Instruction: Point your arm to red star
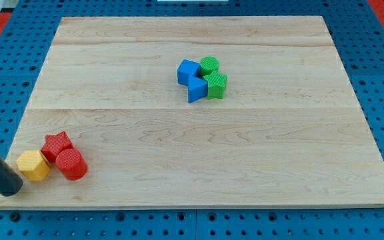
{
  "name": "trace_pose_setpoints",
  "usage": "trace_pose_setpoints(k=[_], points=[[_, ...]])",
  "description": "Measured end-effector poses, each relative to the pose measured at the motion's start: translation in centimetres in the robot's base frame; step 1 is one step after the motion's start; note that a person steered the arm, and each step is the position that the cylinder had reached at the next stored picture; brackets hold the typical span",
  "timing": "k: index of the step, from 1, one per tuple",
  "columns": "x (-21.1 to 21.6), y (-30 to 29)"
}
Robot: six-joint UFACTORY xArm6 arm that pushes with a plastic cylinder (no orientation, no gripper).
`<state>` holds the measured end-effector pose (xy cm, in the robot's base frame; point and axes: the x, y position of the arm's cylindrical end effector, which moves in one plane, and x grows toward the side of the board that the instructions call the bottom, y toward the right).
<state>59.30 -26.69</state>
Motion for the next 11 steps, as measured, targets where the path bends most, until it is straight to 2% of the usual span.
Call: trace_pose_setpoints(k=[2,4,5,7,11], points=[[0.0,0.5],[2.2,4.5],[2.5,8.3],[-1.2,14.5],[-9.6,14.8]])
